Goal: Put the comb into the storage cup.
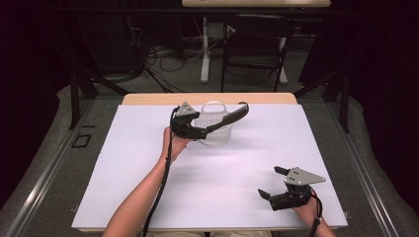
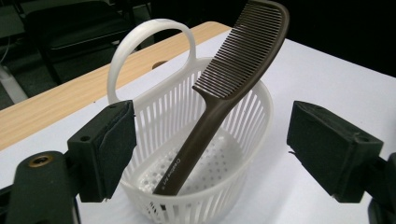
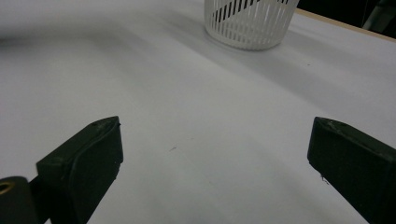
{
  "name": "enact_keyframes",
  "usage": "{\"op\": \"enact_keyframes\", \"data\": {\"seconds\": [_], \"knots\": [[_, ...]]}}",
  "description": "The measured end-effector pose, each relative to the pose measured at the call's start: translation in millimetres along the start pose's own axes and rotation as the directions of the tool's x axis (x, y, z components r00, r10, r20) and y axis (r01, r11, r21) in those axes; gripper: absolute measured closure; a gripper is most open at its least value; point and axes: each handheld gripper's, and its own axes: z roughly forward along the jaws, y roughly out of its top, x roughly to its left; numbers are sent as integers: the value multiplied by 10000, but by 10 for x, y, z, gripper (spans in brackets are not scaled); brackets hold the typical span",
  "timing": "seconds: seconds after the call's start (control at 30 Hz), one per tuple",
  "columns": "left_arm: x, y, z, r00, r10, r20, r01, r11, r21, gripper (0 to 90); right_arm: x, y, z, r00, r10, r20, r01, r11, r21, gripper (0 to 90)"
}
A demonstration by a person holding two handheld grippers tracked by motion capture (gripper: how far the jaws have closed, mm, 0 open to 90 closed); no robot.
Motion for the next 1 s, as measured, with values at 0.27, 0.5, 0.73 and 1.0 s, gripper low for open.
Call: {"op": "enact_keyframes", "data": {"seconds": [0.27, 0.5, 0.73, 1.0], "knots": [[3, -8, -175, 9999, 58, -147, -56, 9999, 142, 119, 6, 2, 0, 10000, -25, -38, 25, 10000, 68, 32], [8, -29, -305, 9996, 154, -221, -145, 9990, 426, 77, 0, 0, 5, 10000, 30, -46, -30, 10000, 47, 31], [5, -91, -409, 9996, 149, -228, -127, 9957, 919, 15, -4, 1, 13, 9999, 37, -100, -36, 10000, 79, 32], [-14, -190, -629, 9982, 337, -490, -284, 9939, 1063, 0, 4, -2, -7, 10000, 24, -30, -24, 10000, 69, 31]]}}
